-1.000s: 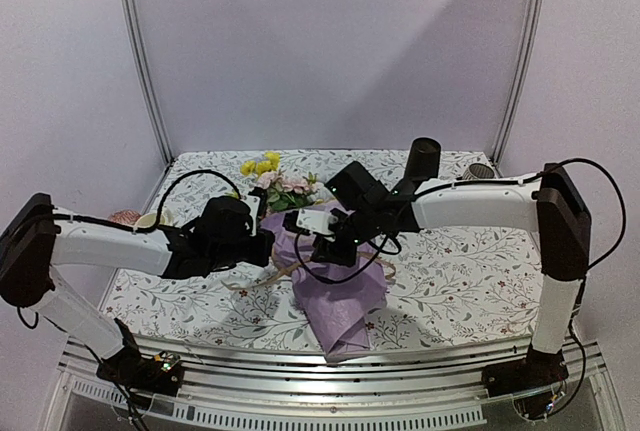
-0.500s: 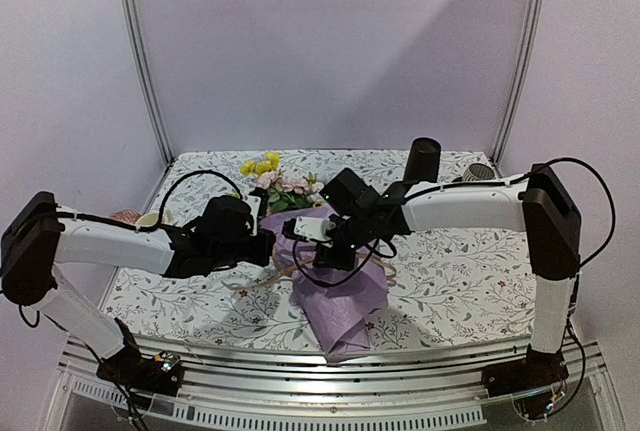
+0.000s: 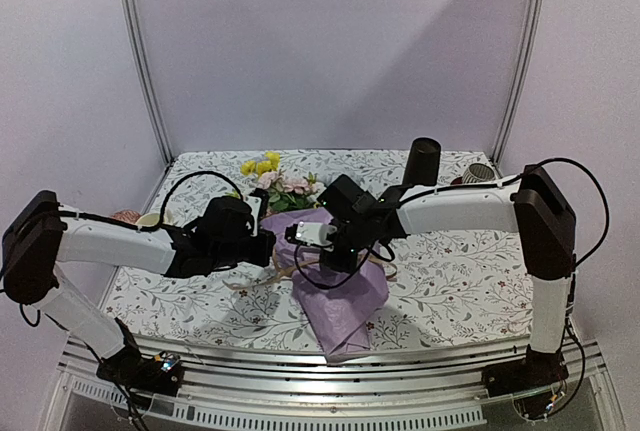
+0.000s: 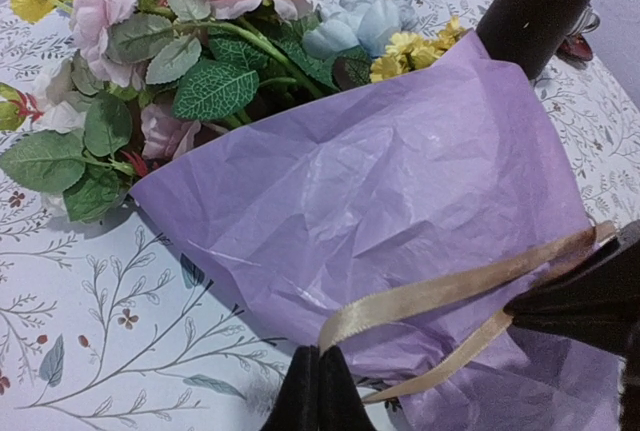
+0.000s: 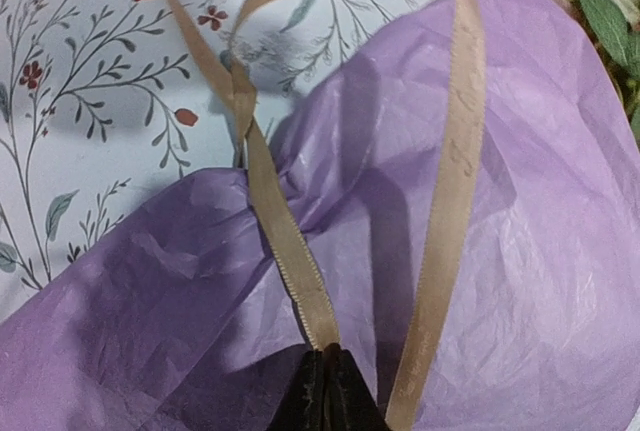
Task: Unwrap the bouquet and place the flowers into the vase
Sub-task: Untie the half-tied ribbon from the folded wrapping paper.
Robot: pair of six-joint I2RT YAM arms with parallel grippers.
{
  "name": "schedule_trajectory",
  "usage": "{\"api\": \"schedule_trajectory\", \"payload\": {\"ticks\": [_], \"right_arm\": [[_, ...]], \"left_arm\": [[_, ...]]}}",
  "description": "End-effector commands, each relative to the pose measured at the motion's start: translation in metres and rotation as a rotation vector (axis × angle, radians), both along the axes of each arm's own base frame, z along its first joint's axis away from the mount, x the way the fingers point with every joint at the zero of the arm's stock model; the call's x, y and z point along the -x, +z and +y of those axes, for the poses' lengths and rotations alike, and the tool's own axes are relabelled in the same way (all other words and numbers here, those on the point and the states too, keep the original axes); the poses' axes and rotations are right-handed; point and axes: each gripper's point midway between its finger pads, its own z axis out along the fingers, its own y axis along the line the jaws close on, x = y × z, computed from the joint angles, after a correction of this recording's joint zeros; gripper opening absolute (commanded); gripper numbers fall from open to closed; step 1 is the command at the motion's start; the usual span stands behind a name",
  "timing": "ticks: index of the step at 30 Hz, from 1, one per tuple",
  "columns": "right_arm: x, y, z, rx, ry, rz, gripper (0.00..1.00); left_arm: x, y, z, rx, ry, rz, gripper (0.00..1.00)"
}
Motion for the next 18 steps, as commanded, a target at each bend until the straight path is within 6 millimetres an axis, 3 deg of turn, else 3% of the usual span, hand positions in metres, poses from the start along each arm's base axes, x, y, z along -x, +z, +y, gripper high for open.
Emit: {"api": "schedule_trajectory", "payload": {"ticks": [1,6,10,13,18], "right_arm": [[-0.008,0.014,0.007,-0.037,-0.030,-0.054,0.04],[-0.010,0.053,0.004,-0.168,-0.077,-0.115,0.03],[-0.017,0.090,-0.010,-0.284,-0.150,-0.155,0.03],[-0.023,0.119,-0.028,-0.382,-0.222,-0.179,0.03],[-0.039,0.138,-0.070,-0.510,-0.377,-0.177,0.03]], "left_arm": [[-0.009,0.008,-0.002,0.015,0.005,-0.019,0.00],[-0.008,0.008,0.001,0.008,0.009,-0.017,0.00],[-0.006,0.006,0.006,0.003,0.016,-0.018,0.00],[-0.004,0.005,0.008,0.002,0.016,-0.016,0.00],[-0.002,0.005,0.009,0.004,0.015,-0.013,0.00]]}}
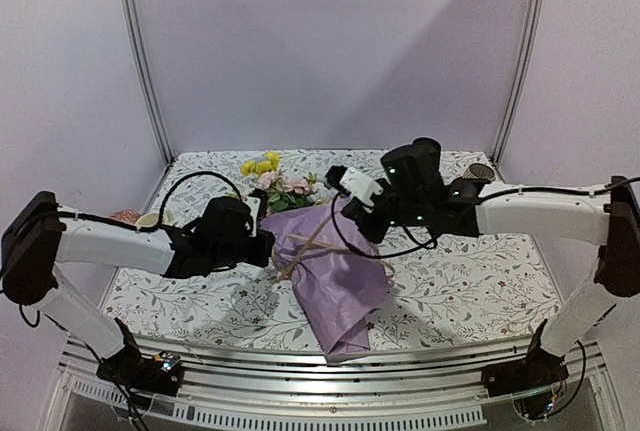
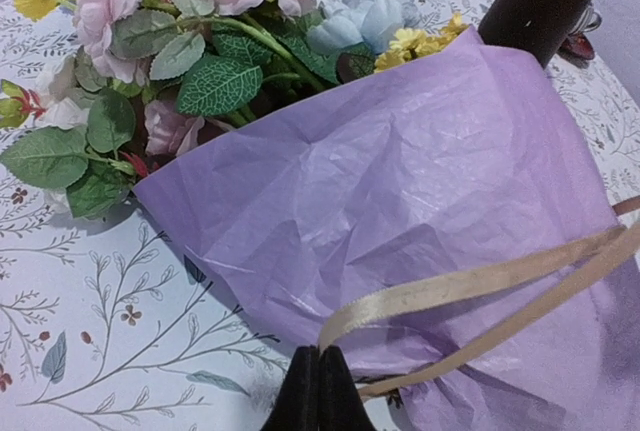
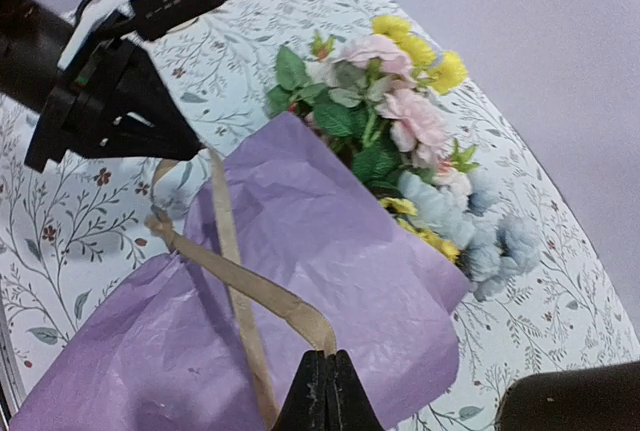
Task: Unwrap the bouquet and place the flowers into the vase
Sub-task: Untie the half-tied ribbon from the folded wrapping paper.
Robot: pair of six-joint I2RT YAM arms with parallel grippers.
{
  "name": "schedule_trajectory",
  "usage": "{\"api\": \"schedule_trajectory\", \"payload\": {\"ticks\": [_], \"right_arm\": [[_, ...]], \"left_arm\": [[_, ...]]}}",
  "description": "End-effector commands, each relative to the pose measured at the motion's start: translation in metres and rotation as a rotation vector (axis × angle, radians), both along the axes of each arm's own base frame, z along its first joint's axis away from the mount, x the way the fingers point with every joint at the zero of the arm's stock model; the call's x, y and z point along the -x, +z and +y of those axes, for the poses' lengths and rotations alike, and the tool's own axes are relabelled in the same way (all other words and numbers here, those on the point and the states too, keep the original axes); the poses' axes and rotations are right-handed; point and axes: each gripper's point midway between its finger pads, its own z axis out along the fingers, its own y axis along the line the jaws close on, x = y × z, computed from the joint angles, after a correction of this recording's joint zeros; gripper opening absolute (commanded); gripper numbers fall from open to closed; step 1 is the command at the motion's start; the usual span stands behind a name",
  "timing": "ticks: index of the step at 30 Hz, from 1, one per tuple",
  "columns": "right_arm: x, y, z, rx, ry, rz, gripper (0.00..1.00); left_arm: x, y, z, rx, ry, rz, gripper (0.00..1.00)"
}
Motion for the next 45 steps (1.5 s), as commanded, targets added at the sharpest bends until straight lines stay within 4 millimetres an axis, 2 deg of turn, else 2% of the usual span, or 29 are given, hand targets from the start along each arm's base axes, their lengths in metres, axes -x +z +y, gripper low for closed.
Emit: {"api": "schedule_trajectory", "payload": {"ticks": [1,4,8,17,23,27,31,32,37,43,45], "right_arm": [[-0.022,0.023,-0.035,-0.175,-0.162,0.008,0.03],[-0.026,0.022,-0.056,-0.240,-0.226,0.049,0.03],[-0.027,0.003,-0.080,-0.262,-0.309,0.102,0.03],[-0.026,-0.059,-0.132,-0.294,-0.556,0.241,0.06],[-0.021,-0.086,-0.158,-0.297,-0.638,0.314,0.14],[-0.017,-0.098,-0.171,-0.277,-0.672,0.332,0.15],[-0.012,-0.101,-0.171,-0.268,-0.655,0.348,0.18],[-0.010,-0.099,-0.170,-0.271,-0.641,0.351,0.23],[-0.002,-0.081,-0.152,-0.275,-0.502,0.354,0.32],[0.000,-0.068,-0.131,-0.239,-0.380,0.384,0.36],[0.002,-0.059,-0.123,-0.246,-0.345,0.370,0.42]], "left_arm": [[-0.002,0.005,0.007,0.007,0.014,-0.015,0.00],[-0.002,0.006,0.007,0.011,0.014,-0.014,0.00],[-0.001,0.005,0.008,0.012,0.013,-0.013,0.00],[0.001,0.004,0.010,0.011,0.017,-0.010,0.00],[0.003,0.004,0.013,0.007,0.022,-0.008,0.00],[0.005,0.003,0.018,0.002,0.032,-0.004,0.00],[0.008,0.001,0.022,0.004,0.038,0.003,0.00],[0.009,0.000,0.022,0.006,0.040,0.005,0.00],[0.011,-0.002,0.024,0.002,0.042,0.013,0.00],[0.011,-0.002,0.025,-0.006,0.045,0.011,0.00],[0.010,-0.001,0.026,-0.006,0.047,0.009,0.00]]}}
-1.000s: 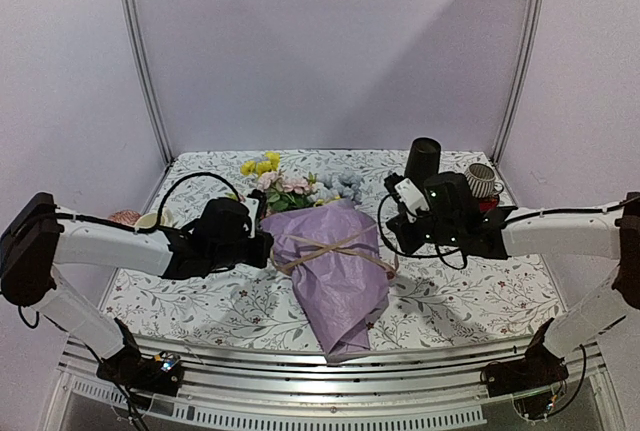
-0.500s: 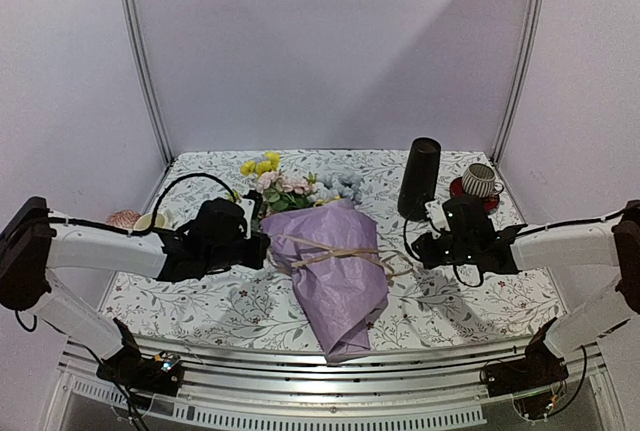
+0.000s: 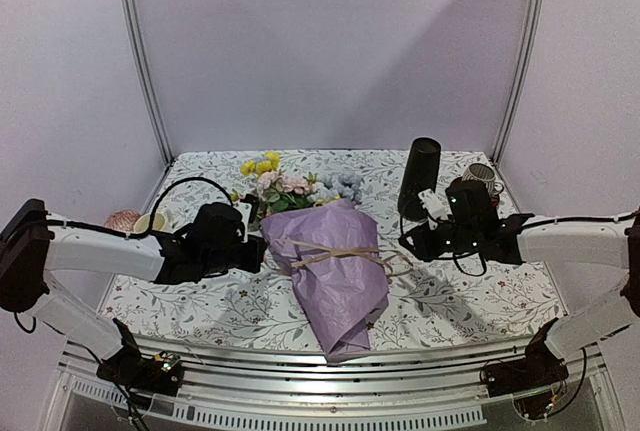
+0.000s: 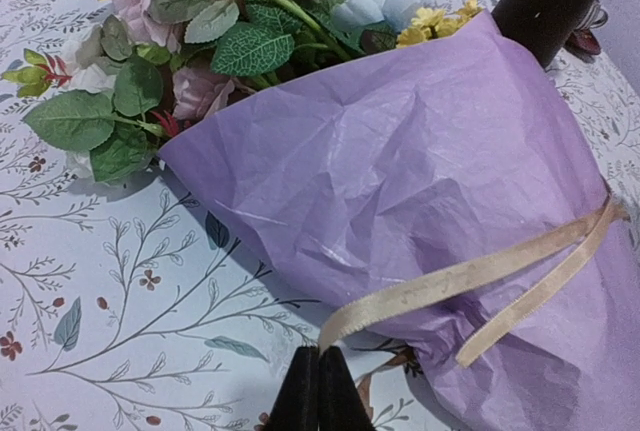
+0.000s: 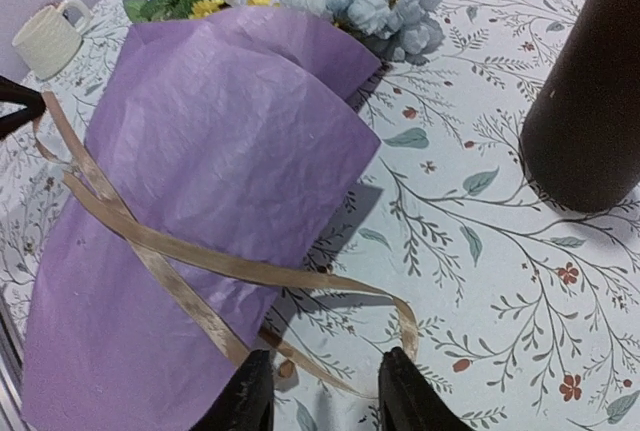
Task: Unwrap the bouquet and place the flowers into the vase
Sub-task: Untie the half-tied ribbon from the folded wrapping paper.
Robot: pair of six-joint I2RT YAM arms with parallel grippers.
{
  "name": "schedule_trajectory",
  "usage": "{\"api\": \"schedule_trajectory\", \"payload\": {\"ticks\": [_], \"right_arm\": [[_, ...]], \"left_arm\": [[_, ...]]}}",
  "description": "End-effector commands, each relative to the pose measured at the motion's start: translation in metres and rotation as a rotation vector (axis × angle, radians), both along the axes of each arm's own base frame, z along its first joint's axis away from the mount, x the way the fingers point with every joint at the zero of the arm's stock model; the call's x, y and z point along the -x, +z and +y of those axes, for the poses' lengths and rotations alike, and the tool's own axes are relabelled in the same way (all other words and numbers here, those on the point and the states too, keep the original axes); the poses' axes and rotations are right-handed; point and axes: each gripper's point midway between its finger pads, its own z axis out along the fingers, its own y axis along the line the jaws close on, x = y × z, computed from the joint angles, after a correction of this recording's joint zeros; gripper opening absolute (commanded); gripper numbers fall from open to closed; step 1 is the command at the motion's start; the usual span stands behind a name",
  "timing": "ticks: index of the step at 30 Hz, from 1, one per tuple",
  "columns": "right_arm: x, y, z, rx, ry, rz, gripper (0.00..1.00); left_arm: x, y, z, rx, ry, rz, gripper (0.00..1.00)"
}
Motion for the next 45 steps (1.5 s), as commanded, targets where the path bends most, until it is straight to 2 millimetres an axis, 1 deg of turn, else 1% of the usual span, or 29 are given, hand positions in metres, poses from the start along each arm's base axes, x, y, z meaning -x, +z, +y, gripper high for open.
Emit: {"api": "schedule_trajectory", "payload": {"ticks": [1,2,3,5,8,11,14,17,19,21,24,25,27,28,36,42,45], "right_arm": [[0.007,0.021,0.023,-0.015,0.134,-0.032,0.46],[0.009,0.025,0.029,-0.014,0.160,-0.042,0.51],[0.014,0.032,0.040,-0.014,0.190,-0.057,0.53],[0.021,0.039,0.056,0.014,0.266,-0.097,0.54],[0.027,0.042,0.077,0.043,0.346,-0.116,0.53],[0.028,0.035,0.094,0.068,0.407,-0.100,0.50],[0.034,0.027,0.115,0.101,0.493,-0.091,0.49],[0.036,0.012,0.130,0.173,0.548,-0.090,0.49],[0.035,0.008,0.137,0.210,0.560,-0.105,0.49],[0.032,0.000,0.142,0.253,0.561,-0.114,0.48],[0.029,-0.004,0.151,0.300,0.572,-0.140,0.45],[0.028,-0.009,0.151,0.322,0.571,-0.142,0.44],[0.024,-0.004,0.158,0.342,0.568,-0.167,0.44],[0.023,-0.006,0.158,0.355,0.564,-0.170,0.44],[0.013,-0.009,0.155,0.411,0.529,-0.208,0.44],[0.011,-0.017,0.151,0.450,0.524,-0.204,0.38],[0.014,-0.018,0.151,0.450,0.538,-0.197,0.37]], "left_arm": [[-0.003,0.004,0.009,-0.004,0.027,-0.010,0.00],[-0.004,0.005,0.008,-0.002,0.027,-0.011,0.00],[-0.004,0.005,0.008,-0.003,0.026,-0.012,0.00],[-0.005,0.007,0.007,0.001,0.027,-0.015,0.00],[-0.005,0.009,0.006,0.006,0.024,-0.019,0.00],[-0.006,0.010,0.004,0.009,0.019,-0.019,0.00],[-0.006,0.009,0.003,0.010,0.015,-0.015,0.00],[-0.005,0.009,0.003,0.010,0.013,-0.012,0.00],[-0.005,0.008,0.004,0.008,0.014,-0.011,0.00],[-0.004,0.008,0.004,0.008,0.014,-0.011,0.00],[-0.005,0.008,0.003,0.009,0.012,-0.012,0.00],[-0.005,0.008,0.003,0.011,0.011,-0.012,0.00],[-0.006,0.009,0.002,0.009,0.009,-0.013,0.00],[-0.006,0.009,0.002,0.008,0.010,-0.014,0.00],[-0.007,0.011,0.002,-0.001,0.008,-0.019,0.00],[-0.008,0.013,0.002,-0.002,0.010,-0.022,0.00],[-0.008,0.013,0.001,-0.003,0.009,-0.023,0.00]]}}
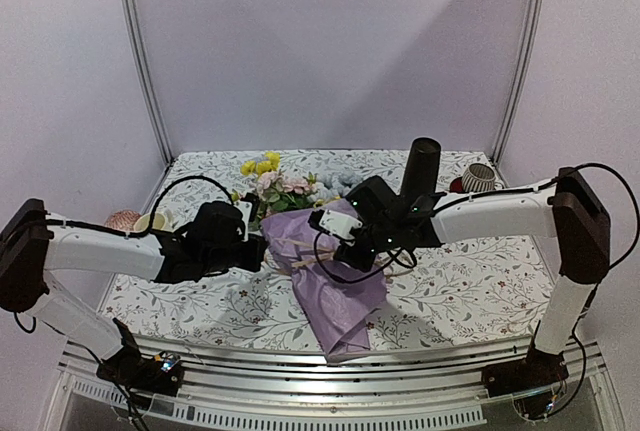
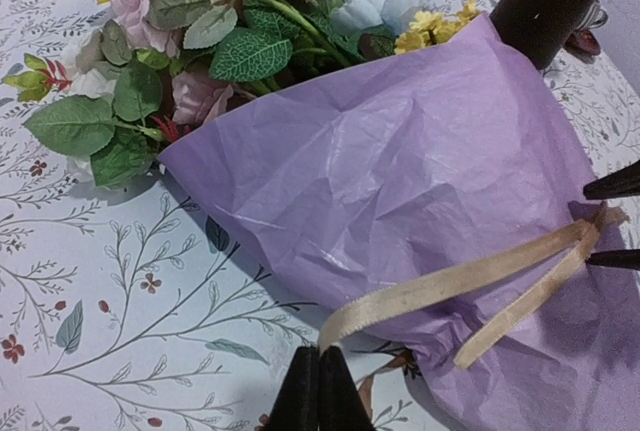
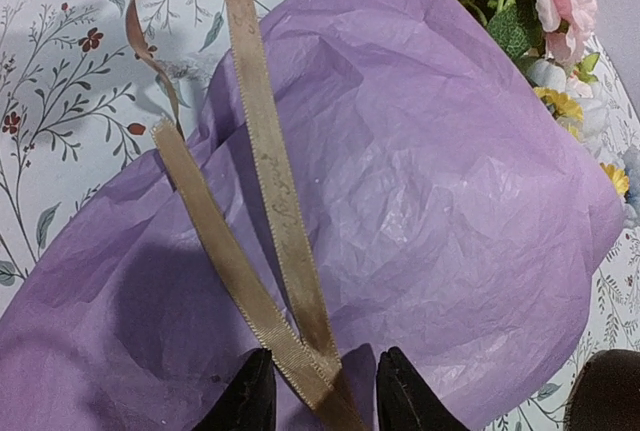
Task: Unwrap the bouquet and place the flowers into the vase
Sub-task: Untie the half-tied ribbon from the folded wrapping paper.
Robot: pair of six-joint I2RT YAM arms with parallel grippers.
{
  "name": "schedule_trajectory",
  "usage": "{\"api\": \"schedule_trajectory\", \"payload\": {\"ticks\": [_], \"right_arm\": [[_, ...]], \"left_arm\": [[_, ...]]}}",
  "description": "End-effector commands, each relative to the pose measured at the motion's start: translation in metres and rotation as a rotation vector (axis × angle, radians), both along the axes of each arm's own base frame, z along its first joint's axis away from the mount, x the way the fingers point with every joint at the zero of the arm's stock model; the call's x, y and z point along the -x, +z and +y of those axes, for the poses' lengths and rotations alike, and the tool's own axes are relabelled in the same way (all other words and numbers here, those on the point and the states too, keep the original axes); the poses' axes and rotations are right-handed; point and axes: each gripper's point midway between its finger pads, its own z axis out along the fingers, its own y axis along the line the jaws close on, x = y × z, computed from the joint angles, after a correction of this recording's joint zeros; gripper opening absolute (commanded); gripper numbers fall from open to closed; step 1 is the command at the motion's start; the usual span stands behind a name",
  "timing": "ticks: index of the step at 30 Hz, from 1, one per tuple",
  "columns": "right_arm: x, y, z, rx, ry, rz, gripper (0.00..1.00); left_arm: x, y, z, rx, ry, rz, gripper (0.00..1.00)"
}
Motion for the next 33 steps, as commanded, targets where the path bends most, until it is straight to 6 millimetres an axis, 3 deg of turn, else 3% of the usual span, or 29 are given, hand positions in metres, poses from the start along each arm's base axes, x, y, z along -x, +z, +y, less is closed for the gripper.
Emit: {"api": "schedule_trajectory", "payload": {"ticks": [1,6,11,22,28,33], "right_arm": [[0.001,-0.002,0.003,0.025,0.014,-0.004,0.37],[0.005,-0.005,0.004,0.023,0.038,0.011,0.29],[0.005,0.004,0.004,-0.006,0.031,-0.009,0.05],[0.006,0.070,-0.020,-0.236,-0.045,-0.093,0.04],[-0.018,0.093,-0.062,-0.342,-0.208,-0.111,0.03],[-0.045,0.104,-0.128,-0.439,-0.470,-0.148,0.03]], "left_arm": [[-0.007,0.011,0.002,0.001,0.010,-0.021,0.00],[-0.008,0.011,0.002,-0.004,0.011,-0.020,0.00],[-0.008,0.011,0.003,-0.010,0.016,-0.018,0.00],[-0.007,0.010,0.006,-0.014,0.022,-0.017,0.00],[-0.006,0.010,0.006,-0.011,0.024,-0.016,0.00],[-0.005,0.009,0.007,-0.005,0.025,-0.012,0.00]]}}
